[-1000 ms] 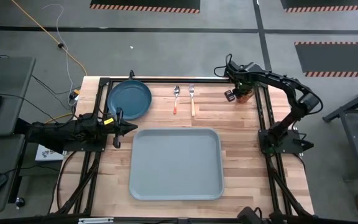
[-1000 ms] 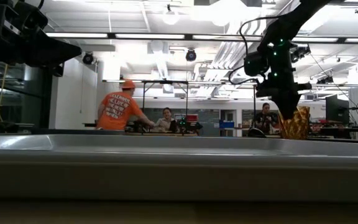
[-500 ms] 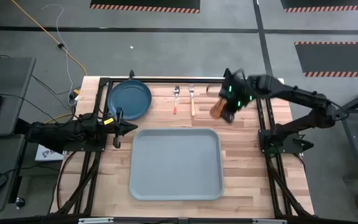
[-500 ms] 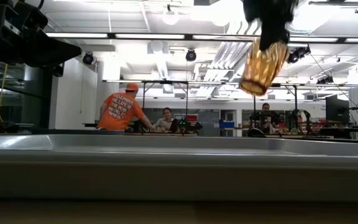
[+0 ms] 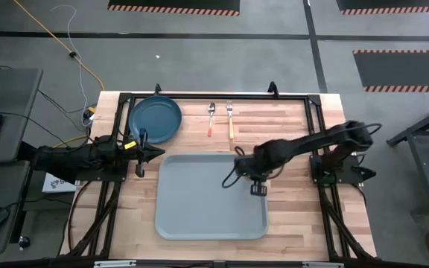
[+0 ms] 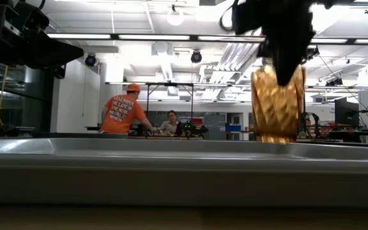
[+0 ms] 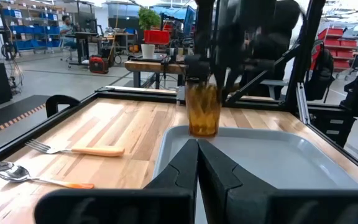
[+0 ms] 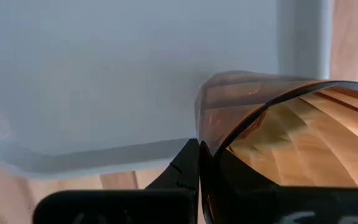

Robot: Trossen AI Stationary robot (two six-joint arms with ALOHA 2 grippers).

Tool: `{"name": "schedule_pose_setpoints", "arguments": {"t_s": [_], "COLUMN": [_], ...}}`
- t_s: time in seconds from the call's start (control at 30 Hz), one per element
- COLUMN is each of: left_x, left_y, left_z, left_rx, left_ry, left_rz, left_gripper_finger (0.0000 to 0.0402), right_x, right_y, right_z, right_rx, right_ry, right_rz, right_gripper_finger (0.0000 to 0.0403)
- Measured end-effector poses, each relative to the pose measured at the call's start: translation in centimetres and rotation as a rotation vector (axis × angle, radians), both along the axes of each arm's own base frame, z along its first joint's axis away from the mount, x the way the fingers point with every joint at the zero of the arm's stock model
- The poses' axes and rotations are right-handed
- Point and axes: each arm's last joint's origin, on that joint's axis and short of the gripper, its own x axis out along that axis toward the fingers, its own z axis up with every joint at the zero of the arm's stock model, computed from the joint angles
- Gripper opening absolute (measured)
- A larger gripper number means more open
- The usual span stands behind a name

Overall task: Pick and place plate/cup/fork/spoon on tray
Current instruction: Put the brown glass on the gray serving tray

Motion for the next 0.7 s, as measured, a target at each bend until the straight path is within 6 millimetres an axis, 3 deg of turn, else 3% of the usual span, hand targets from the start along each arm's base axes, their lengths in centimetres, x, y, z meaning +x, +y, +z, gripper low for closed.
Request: {"name": "schedule_pose_setpoints", "arguments": {"t_s": [0.2,0.7], "left_x": [0.0,0.0], "left_y": [0.0,0.0], "left_z": [0.0,0.0], "left_rx": [0.000,0.000], "left_ry": [0.000,0.000], "left_rz": [0.000,0.000], "left_gripper_finger": [0.0001,0.0001], "right_x": [1.3,2.3], "right_y": [0.2,-0.4], "right_z": [-2.3,-2.6], "right_rx": [-0.026,0.028], "right_ry": [0.042,-0.013], "right_rz": [-0.035,-0.174], "right_gripper_finger": [0.0001,0.0043]}}
